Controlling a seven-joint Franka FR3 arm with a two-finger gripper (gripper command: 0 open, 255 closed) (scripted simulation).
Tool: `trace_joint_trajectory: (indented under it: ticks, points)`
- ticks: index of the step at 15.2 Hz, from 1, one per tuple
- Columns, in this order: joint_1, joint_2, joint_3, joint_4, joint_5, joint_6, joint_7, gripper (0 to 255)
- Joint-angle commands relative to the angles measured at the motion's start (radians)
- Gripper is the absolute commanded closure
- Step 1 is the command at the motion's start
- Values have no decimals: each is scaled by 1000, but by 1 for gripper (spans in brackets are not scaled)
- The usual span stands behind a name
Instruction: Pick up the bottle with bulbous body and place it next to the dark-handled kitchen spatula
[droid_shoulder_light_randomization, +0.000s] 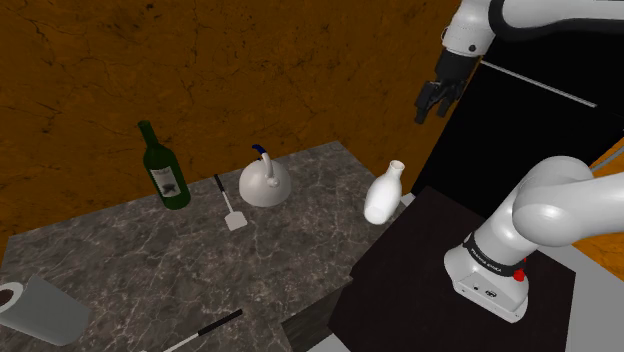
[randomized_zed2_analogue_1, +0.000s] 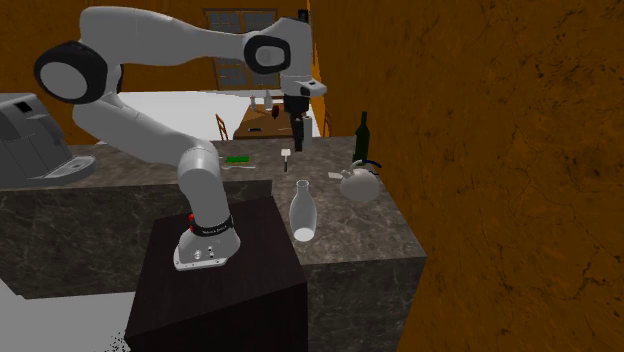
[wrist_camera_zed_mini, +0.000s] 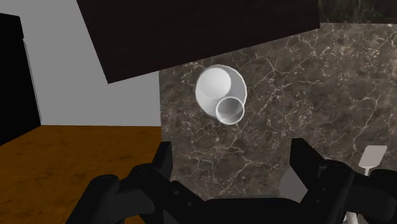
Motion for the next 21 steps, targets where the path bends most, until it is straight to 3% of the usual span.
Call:
trace_joint_trajectory:
  ticks: [1, 11, 18, 21]
  points:
    - [3, 9, 5, -63, 1, 69, 3, 0]
    - [30, 136, 36, -318, 17, 430, 27, 0]
    - [32, 207, 35, -377, 19, 561, 26, 0]
    - [32, 214, 35, -382, 19, 573, 26, 0]
